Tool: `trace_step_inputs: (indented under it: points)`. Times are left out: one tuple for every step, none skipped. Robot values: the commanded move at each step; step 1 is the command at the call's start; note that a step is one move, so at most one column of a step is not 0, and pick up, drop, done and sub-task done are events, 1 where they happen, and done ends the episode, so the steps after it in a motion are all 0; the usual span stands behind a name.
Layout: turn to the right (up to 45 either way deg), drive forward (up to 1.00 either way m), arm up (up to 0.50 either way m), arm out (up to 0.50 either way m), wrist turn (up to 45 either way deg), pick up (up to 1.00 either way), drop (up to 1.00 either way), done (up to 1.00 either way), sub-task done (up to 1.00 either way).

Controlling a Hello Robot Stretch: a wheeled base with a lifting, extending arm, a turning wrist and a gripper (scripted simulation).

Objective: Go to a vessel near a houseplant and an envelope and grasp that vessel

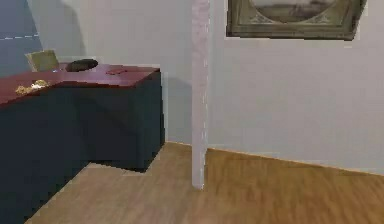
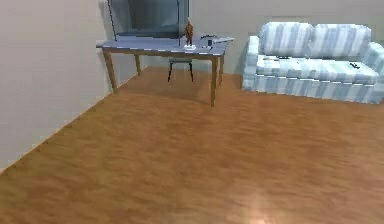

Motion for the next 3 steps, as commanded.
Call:
trace_step_inputs:
  points:
    - [45.0,0.00,0.00,0.00,0.0,0.00,0.00,0.00,0.00]
    - [12.0,0.00,0.00,0.00,0.0,0.00,0.00,0.00,0.00]
    - [0.0,0.10,0.00,0.00,0.0,0.00,0.00,0.00,0.00]
